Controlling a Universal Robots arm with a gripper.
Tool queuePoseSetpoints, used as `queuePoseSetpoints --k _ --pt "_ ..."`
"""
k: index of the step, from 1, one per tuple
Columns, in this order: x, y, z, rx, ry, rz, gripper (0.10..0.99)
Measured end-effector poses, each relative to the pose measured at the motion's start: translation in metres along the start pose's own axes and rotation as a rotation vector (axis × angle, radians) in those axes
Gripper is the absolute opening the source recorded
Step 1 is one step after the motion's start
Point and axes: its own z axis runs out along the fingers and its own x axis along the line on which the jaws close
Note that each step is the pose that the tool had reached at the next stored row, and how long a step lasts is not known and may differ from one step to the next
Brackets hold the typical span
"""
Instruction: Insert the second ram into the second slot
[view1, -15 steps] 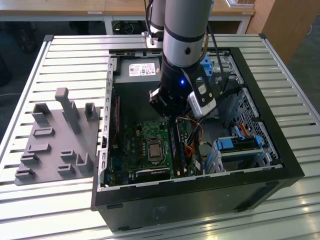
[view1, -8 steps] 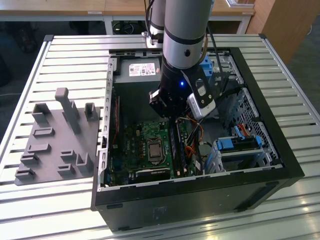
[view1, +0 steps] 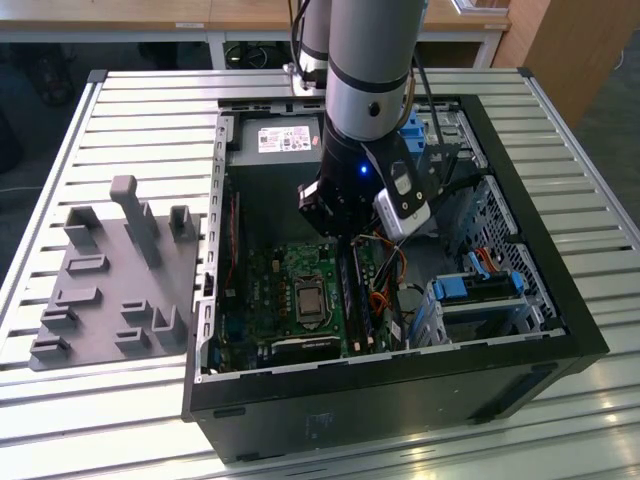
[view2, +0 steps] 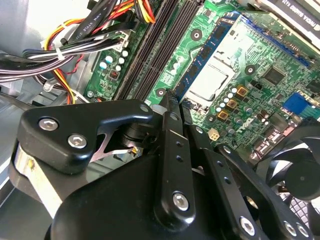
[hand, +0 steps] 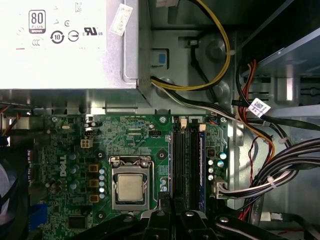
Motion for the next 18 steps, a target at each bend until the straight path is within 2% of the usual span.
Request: queuePoseSetpoints --k 18 --pt "-0.0001 -0.0001 0.0079 0.000 0.0000 0.000 0.137"
